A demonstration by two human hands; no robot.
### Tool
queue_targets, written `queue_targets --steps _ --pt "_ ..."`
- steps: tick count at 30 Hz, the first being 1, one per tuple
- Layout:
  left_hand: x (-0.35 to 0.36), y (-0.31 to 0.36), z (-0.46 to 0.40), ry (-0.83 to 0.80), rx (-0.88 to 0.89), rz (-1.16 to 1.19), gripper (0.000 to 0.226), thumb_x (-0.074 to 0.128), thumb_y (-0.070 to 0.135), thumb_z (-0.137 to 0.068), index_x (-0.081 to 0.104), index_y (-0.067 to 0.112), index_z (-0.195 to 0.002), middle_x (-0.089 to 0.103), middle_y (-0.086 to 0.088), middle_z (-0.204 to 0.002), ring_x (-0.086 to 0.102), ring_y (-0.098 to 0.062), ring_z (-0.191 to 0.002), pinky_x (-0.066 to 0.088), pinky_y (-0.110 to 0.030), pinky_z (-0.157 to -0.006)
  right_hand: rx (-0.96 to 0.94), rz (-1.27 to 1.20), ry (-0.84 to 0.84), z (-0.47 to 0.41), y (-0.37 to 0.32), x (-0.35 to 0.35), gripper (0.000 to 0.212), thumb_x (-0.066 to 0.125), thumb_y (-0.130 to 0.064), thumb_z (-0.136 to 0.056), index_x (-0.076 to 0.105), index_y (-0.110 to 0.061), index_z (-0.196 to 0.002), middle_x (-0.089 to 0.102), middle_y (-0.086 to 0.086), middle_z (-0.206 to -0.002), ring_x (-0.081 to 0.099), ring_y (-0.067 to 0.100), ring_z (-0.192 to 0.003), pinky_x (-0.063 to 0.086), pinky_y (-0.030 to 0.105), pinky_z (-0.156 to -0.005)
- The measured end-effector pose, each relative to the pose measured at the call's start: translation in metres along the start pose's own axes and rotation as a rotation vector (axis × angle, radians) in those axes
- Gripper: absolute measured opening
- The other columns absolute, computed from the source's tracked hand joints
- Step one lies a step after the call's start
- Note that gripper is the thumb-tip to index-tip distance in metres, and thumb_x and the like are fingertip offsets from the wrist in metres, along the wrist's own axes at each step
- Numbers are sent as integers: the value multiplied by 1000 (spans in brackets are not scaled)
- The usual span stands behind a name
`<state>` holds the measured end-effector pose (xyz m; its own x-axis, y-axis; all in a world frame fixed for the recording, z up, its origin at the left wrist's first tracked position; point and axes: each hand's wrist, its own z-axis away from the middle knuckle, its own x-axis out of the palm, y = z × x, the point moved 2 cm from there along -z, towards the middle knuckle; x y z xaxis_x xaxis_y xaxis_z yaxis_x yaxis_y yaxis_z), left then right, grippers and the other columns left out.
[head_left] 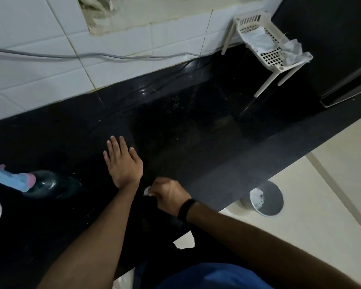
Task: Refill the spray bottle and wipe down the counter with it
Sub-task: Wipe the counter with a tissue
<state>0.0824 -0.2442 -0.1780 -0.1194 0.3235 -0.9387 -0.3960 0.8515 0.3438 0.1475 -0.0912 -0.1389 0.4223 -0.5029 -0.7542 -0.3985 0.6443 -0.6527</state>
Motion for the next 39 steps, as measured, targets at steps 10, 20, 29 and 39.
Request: queue_targets --steps 10,20,29,39 --pt "-1 -3 -2 -14 -4 33 55 24 35 -107 27 13 -157 17 -9 -167 10 -23 -156 6 -43 -127 656 21 547 -98 127 -141 24 62 -2 -85 79 -13 -99 76 6 -108 68 23 -105 53 31 -94" --pt "-5 -7 -5 -5 -29 167 51 23 34 -108 34 16 -154 19 -3 -167 10 -18 -156 3 -38 -127 -176 19 -213 -5 -4 3 16 64 -3 -80 75 -13 -85 68 8 -90 65 26 -85 51 31 -74" --pt "-11 -19 -6 -36 -60 621 49 25 30 -109 39 13 -152 26 -4 -165 13 -13 -155 -1 -31 -126 555 -152 445 -146 89 -96 21 66 -5 -86 80 -15 -96 76 4 -105 69 18 -103 50 25 -98" --pt "-9 -19 -4 -70 10 538 54 25 39 -106 45 15 -149 28 -6 -164 11 -17 -155 0 -35 -126 -265 15 -329 1 -21 21 19 67 -2 -80 77 -15 -90 67 6 -92 65 23 -86 53 31 -75"
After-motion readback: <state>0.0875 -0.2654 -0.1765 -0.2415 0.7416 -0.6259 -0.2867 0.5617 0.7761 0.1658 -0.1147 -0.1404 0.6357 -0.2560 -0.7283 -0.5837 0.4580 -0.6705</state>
